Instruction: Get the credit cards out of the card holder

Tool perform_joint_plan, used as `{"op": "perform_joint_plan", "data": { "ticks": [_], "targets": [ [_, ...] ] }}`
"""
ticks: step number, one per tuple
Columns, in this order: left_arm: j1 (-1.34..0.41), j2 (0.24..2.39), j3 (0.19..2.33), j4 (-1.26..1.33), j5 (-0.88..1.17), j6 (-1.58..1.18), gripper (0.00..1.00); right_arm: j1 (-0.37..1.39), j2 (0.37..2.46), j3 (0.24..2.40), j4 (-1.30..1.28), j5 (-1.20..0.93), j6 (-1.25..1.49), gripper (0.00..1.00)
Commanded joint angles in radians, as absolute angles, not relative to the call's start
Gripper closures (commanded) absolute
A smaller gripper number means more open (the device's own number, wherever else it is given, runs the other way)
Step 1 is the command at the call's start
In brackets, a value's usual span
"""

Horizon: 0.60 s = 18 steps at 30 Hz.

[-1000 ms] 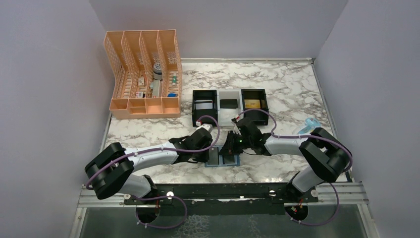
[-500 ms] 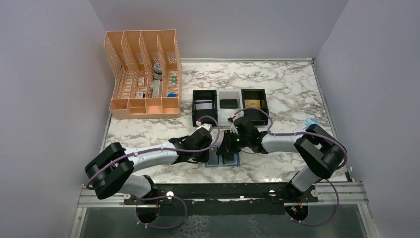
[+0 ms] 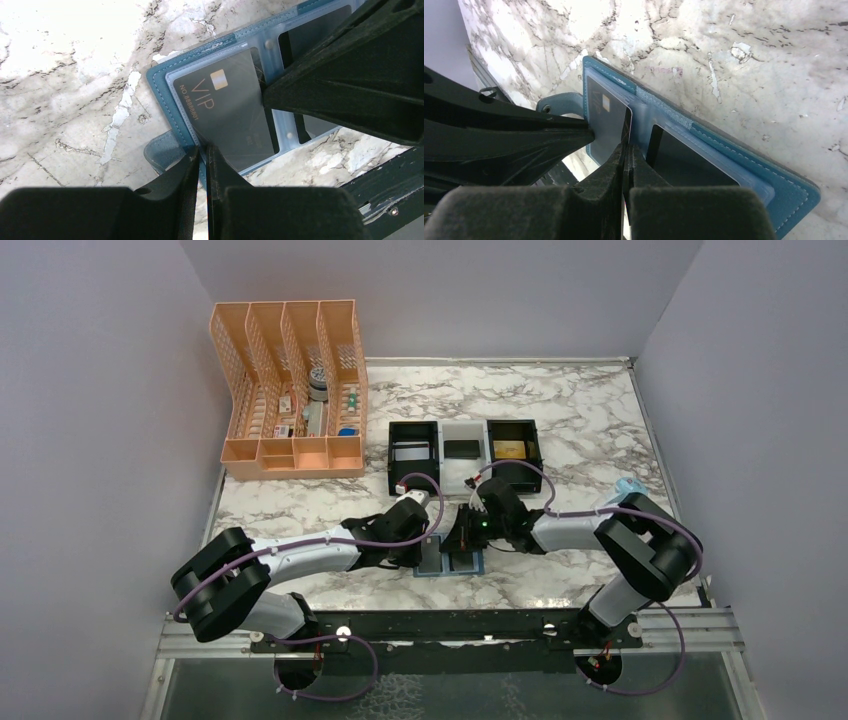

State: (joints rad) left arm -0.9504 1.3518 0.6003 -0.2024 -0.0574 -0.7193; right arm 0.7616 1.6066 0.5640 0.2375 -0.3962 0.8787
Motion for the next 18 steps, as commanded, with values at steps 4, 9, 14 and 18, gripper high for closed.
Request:
{"op": "perform_joint_plan", "data": {
  "ticks": [4, 9, 14, 18],
  "targets": [
    [-0.955, 1.362, 0.596, -0.215, -0.054, -0.704, 0.87, 0.772, 1.514, 0.563, 0.183, -0.376, 0.871, 0.99],
    [-0.955, 1.362, 0.598, -0.219, -0.055, -0.701, 0.87, 0.771, 1.502, 0.567, 0.158, -0.368, 0.866, 0.99],
    [-0.954, 1.361, 0.598, -0.221, -0.054, -0.7, 0.88, 0.771, 1.499, 0.567, 0.135, -0.347, 0.865, 0.99],
    [-0.954, 1.358, 0.598, -0.221, -0.057, -0.699, 0.88, 0.77, 1.495, 0.573, 0.106, -0.328, 0.857, 0.99]
  ]
}}
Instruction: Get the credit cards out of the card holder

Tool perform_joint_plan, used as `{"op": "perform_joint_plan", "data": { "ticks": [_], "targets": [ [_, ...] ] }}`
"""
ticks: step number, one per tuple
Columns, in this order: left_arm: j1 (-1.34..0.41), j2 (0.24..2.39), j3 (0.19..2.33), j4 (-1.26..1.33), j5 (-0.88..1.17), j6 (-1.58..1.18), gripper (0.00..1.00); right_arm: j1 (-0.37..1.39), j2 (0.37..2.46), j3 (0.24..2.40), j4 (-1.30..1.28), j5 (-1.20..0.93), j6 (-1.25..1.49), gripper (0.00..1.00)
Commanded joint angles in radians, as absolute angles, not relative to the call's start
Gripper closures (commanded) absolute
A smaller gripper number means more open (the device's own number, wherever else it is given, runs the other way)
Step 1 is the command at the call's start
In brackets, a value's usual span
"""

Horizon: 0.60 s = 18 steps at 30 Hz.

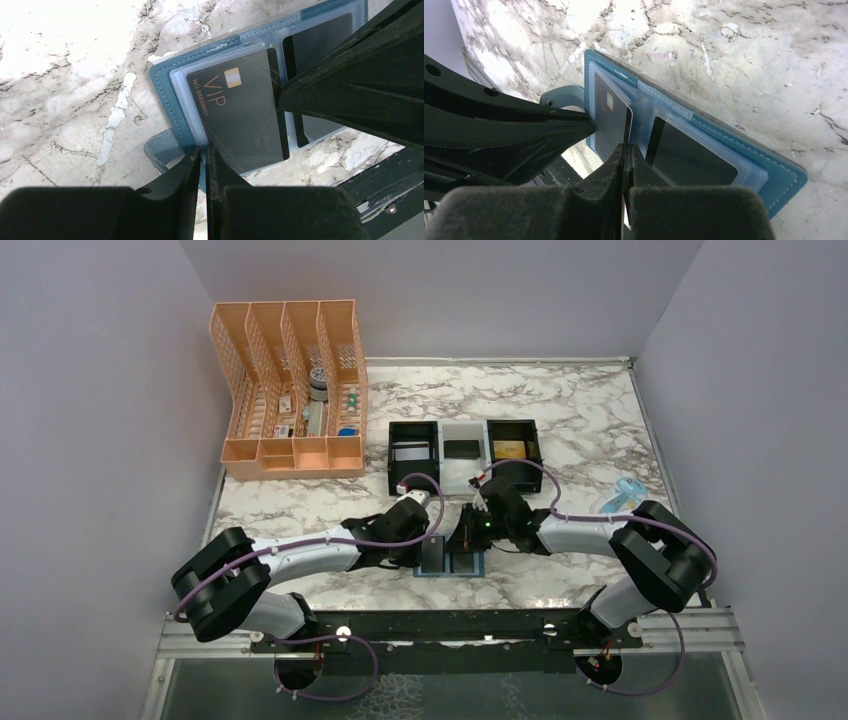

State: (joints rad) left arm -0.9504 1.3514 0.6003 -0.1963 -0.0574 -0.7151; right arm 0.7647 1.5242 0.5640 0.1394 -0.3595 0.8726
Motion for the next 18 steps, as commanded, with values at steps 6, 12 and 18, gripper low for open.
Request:
{"op": "perform_joint_plan", "data": {
  "ticks": [6, 12, 18],
  "targets": [
    [-0.954, 1.358, 0.598, -0.223, -0.057, -0.699, 0.88, 0.769, 1.486, 0.578, 0.097, -0.32, 0.856, 0.99],
    [-0.954, 1.357, 0.598, -0.223, -0.06, -0.698, 0.88, 0.77, 1.474, 0.583, 0.063, -0.295, 0.848, 0.99],
    [-0.954, 1.355, 0.6, -0.227, -0.058, -0.699, 0.88, 0.77, 1.462, 0.586, 0.025, -0.254, 0.847, 0.99]
  ]
}}
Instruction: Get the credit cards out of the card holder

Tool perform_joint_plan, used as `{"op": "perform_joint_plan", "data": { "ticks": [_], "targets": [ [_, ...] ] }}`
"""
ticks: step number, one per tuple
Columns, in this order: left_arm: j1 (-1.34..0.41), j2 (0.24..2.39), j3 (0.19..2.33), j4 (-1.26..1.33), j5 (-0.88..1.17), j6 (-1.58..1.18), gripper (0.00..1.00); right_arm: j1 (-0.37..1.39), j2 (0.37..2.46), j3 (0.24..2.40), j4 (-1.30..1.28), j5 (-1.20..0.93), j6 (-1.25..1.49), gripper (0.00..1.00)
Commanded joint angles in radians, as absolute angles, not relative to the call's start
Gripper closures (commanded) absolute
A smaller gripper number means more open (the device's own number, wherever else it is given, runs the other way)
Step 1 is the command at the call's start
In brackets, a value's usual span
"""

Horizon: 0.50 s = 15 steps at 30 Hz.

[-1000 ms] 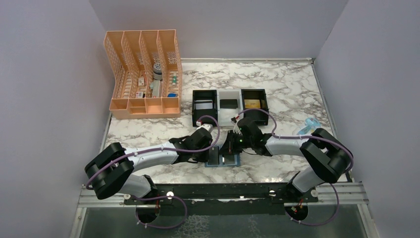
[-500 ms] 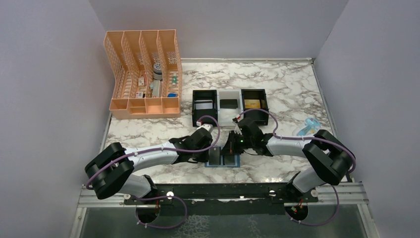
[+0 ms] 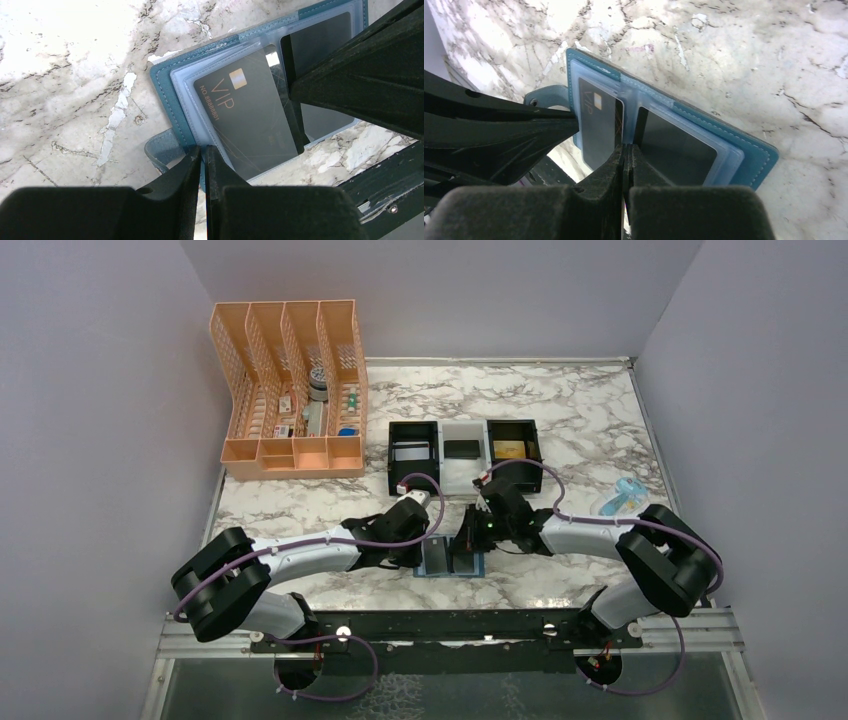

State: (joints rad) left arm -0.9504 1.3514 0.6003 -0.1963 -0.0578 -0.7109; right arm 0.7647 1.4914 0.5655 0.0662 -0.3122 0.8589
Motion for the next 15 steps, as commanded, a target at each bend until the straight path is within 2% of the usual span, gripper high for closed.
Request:
{"op": "perform_joint_plan", "data": {
  "ticks": [1, 6, 11, 15],
  "targets": [
    [-0.954, 1.351, 0.6, -0.23, -0.058, -0.699, 0.88, 0.77, 1.462, 0.586, 0.025, -0.253, 0.847, 0.99],
    [-0.954, 1.304, 0.614, -0.233, -0.051, -0.706, 0.84, 0.77, 1.47, 0.584, 0.045, -0.28, 0.846, 0.99],
    [-0.954, 1.271, 0.637, -0.247, -0.042, -0.701, 0.75, 0.769, 1.469, 0.578, 0.085, -0.315, 0.853, 0.9],
    [-0.955, 1.267, 0.649, -0.247, -0.029, -0.699, 0.71, 0.771, 1.475, 0.577, 0.097, -0.328, 0.856, 0.87]
  ]
}}
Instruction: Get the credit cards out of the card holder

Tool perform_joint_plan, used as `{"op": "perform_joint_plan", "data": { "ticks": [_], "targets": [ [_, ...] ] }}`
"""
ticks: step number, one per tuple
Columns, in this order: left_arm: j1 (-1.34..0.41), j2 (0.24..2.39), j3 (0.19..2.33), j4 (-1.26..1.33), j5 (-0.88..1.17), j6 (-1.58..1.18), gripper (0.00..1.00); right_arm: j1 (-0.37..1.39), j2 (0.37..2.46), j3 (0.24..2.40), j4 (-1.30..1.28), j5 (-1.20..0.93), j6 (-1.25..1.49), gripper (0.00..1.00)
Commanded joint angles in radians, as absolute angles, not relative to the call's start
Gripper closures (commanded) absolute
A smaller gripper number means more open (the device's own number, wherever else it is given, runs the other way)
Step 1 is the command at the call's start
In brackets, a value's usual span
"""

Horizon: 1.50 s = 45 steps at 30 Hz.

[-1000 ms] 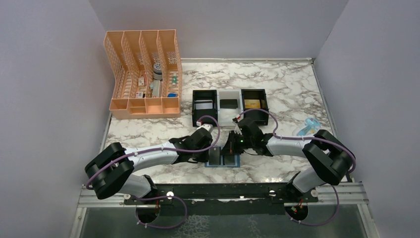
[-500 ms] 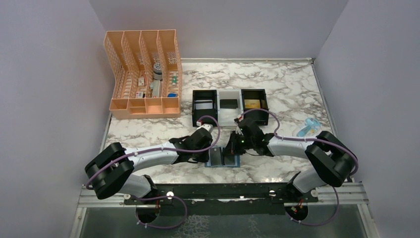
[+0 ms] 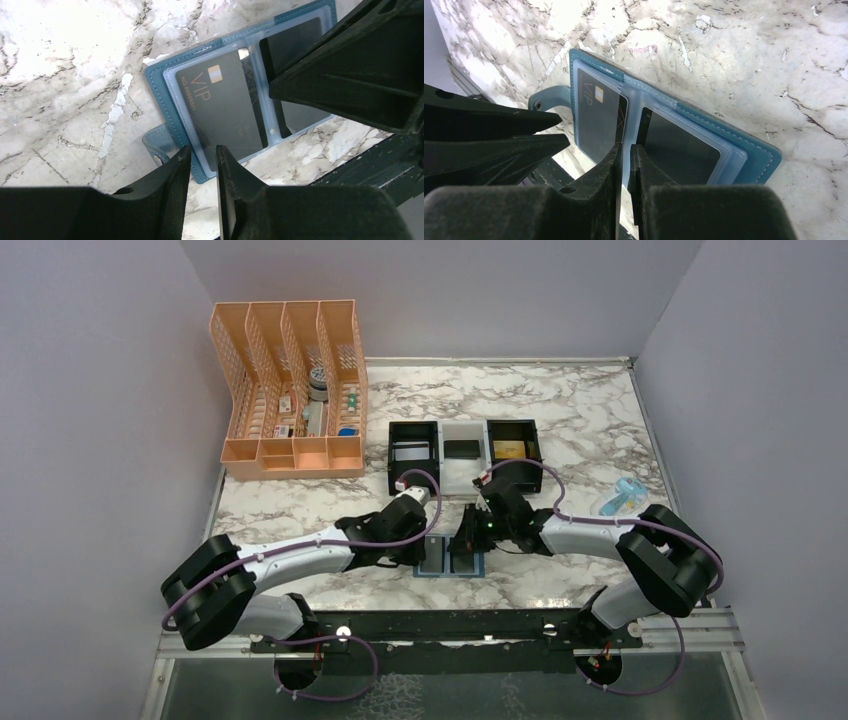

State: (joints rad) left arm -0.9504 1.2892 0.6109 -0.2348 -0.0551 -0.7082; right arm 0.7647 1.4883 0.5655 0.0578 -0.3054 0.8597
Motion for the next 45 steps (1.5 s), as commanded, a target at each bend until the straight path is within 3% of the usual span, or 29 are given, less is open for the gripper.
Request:
{"op": "perform_joint_plan", "data": {
  "ticks": [1, 23, 30, 33, 38, 42, 45],
  "targets": [
    [-0.954, 1.269, 0.652, -0.243, -0.025, -0.697, 0.71, 0.77, 1.477, 0.576, 0.102, -0.333, 0.857, 0.87],
    [-0.954, 1.403, 0.626, -0.239, -0.028, -0.677, 0.76, 0.772, 1.61, 0.602, 0.147, -0.409, 0.845, 0.79],
    [-0.954, 1.401, 0.624, -0.244, -0.035, -0.687, 0.78, 0.772, 1.591, 0.566, 0.233, -0.424, 0.897, 0.93],
    [-0.954, 1.397, 0.623, -0.249, -0.043, -0.686, 0.78, 0.77, 1.57, 0.564, 0.201, -0.393, 0.887, 0.95],
    [-0.955, 1.397, 0.621, -0.251, -0.048, -0.695, 0.78, 0.764, 1.547, 0.557, 0.195, -0.413, 0.873, 0.94],
    [-0.954, 1.399, 0.622, -0.251, -0.048, -0.692, 0.78, 0.762, 1.545, 0.547, 0.256, -0.476, 0.883, 0.84],
    [-0.955, 1.399, 0.623, -0.254, -0.05, -0.69, 0.79, 0.762, 1.563, 0.541, 0.3, -0.51, 0.907, 0.83]
  ]
}}
